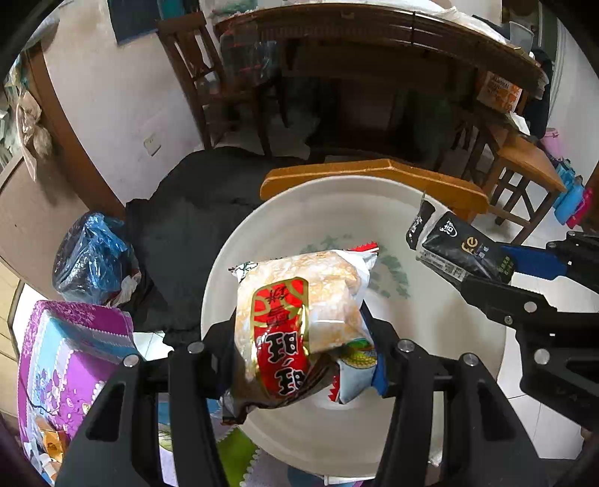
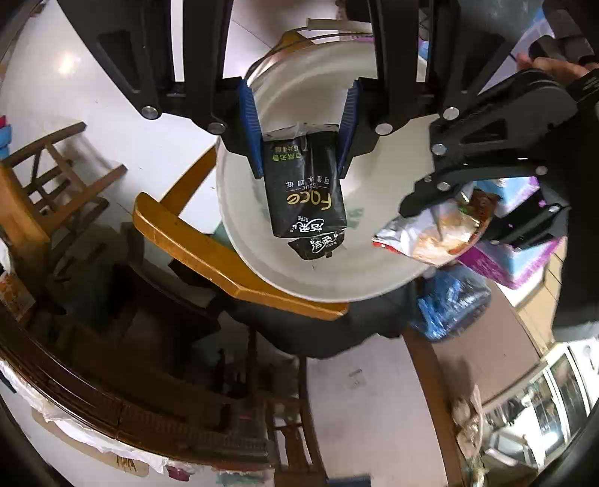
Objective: Collect trash
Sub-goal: 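Carry both held items over the white bucket with both grippers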
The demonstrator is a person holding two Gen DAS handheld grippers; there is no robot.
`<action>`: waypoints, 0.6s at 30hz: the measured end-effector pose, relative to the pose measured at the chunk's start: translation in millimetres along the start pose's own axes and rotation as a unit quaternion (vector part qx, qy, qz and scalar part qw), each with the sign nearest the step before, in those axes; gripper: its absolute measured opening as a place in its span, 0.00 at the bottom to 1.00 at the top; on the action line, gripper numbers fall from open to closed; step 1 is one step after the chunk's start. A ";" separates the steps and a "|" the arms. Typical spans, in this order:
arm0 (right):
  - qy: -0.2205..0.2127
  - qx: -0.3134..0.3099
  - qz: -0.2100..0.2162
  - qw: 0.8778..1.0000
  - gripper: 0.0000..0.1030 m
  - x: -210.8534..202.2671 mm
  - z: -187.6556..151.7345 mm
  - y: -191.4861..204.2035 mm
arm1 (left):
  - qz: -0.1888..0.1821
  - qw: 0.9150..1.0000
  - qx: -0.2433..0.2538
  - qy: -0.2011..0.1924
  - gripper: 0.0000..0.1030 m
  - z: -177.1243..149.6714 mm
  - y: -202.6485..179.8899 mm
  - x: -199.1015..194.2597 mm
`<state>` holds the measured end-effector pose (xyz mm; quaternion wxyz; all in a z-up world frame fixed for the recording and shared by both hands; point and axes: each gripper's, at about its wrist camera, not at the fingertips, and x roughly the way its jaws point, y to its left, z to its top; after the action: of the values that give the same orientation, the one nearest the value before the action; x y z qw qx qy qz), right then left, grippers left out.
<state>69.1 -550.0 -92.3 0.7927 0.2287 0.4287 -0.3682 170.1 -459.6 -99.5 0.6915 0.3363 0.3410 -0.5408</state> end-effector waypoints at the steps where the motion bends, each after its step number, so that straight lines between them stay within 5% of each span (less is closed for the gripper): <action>1: 0.004 -0.002 -0.008 1.000 0.37 3.3 0.9 1.2 | 0.004 1.000 0.001 0.002 0.50 0.3 -0.7 2.3; 18: 0.028 -0.009 -0.041 0.999 0.40 28.7 -7.2 5.8 | 0.031 0.999 -0.010 0.013 0.52 -3.6 14.7 19.3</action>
<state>80.3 -552.6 -120.1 0.7669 0.2138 0.4627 -0.3899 187.6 -463.9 -116.2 0.7065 0.3469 0.3450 -0.5114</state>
